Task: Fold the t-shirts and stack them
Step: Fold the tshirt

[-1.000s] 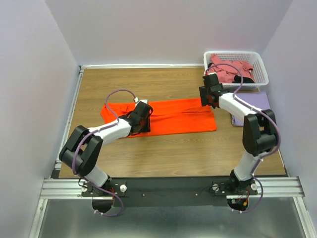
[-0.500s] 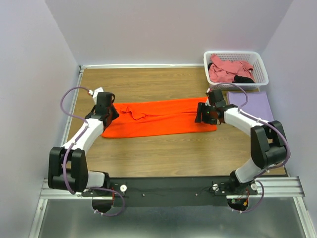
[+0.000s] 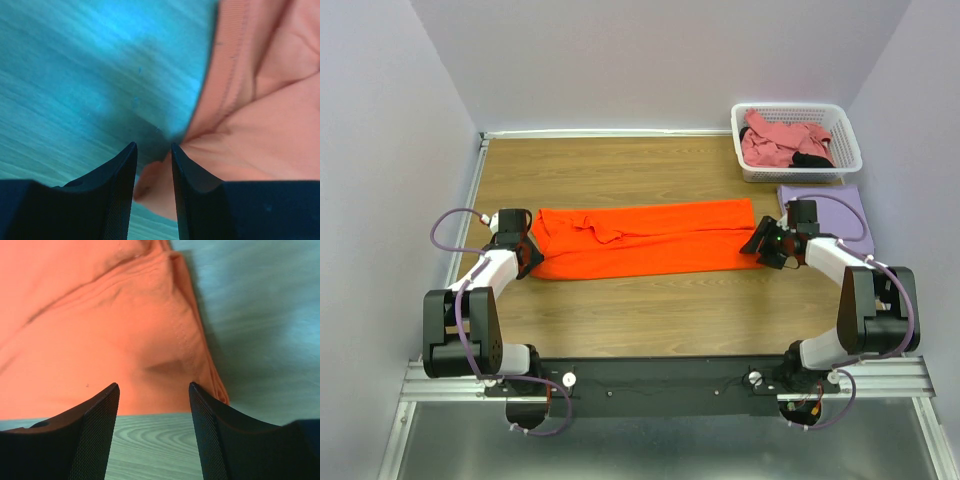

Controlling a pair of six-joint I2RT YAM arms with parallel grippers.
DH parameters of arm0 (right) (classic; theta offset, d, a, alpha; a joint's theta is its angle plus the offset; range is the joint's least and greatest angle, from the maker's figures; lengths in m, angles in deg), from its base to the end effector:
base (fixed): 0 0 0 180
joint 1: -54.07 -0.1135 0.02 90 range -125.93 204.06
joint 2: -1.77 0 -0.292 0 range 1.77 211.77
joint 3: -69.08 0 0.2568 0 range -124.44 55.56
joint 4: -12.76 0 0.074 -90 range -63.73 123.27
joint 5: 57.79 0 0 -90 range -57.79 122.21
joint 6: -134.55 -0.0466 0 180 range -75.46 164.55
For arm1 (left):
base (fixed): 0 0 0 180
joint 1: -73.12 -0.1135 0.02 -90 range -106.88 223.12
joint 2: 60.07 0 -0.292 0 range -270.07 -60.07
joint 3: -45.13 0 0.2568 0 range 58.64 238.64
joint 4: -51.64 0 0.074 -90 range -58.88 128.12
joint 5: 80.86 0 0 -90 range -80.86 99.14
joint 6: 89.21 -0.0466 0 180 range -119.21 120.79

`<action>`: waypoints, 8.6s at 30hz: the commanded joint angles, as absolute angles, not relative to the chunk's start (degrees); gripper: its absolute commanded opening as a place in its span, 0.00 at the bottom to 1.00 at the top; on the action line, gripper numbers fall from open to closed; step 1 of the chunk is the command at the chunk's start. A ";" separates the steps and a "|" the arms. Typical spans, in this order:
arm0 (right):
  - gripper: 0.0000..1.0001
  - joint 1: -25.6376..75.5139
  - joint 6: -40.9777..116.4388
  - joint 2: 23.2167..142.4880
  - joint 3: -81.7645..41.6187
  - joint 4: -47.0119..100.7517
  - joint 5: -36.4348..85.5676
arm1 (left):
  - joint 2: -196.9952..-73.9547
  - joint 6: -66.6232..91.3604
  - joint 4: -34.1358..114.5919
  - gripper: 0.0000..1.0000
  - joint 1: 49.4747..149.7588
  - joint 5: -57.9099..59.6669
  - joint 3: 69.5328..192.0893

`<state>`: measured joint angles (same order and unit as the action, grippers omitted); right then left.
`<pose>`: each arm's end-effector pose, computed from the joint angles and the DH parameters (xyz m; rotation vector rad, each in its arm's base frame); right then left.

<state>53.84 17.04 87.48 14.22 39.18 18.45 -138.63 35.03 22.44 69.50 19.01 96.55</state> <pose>0.2831 0.0122 0.1727 0.5239 2.5500 0.4879 0.2561 0.0242 0.1827 -0.8838 2.3730 0.0086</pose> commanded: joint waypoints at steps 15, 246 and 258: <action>0.63 47.34 20.55 78.50 12.68 42.80 14.97 | -132.91 28.39 23.97 0.52 68.46 13.54 100.65; 0.00 3.26 45.34 124.02 -34.35 44.56 21.66 | -153.50 28.39 15.71 0.00 76.19 1.40 117.09; 0.01 3.18 45.77 125.96 -33.82 44.38 25.00 | -159.29 28.74 20.28 0.13 76.19 5.27 117.26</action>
